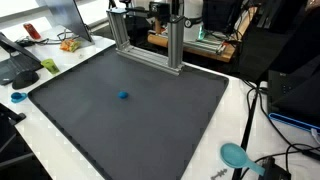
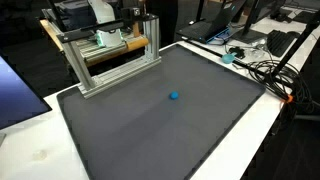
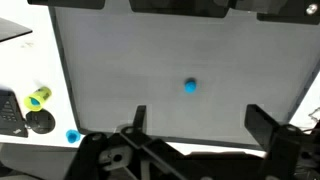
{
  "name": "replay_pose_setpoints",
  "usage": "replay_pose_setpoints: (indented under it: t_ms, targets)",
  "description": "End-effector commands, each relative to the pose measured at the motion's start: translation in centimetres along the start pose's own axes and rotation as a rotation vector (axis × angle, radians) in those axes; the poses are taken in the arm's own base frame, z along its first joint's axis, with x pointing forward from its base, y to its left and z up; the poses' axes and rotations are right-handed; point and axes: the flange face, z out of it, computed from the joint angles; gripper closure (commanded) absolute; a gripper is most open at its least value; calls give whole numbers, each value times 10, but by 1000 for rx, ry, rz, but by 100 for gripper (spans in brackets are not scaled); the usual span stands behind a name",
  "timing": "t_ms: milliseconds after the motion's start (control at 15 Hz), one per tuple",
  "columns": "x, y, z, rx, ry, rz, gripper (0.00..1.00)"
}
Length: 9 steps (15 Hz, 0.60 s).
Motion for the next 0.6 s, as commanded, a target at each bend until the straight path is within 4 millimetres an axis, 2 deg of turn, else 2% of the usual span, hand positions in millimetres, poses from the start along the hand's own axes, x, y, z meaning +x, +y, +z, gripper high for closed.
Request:
replay_pose_setpoints:
  t_ms: [0, 533]
  targets:
    - [0, 0, -1, 0, -1, 0, 0]
    - [-4, -1, 1, -39, 1, 4, 0]
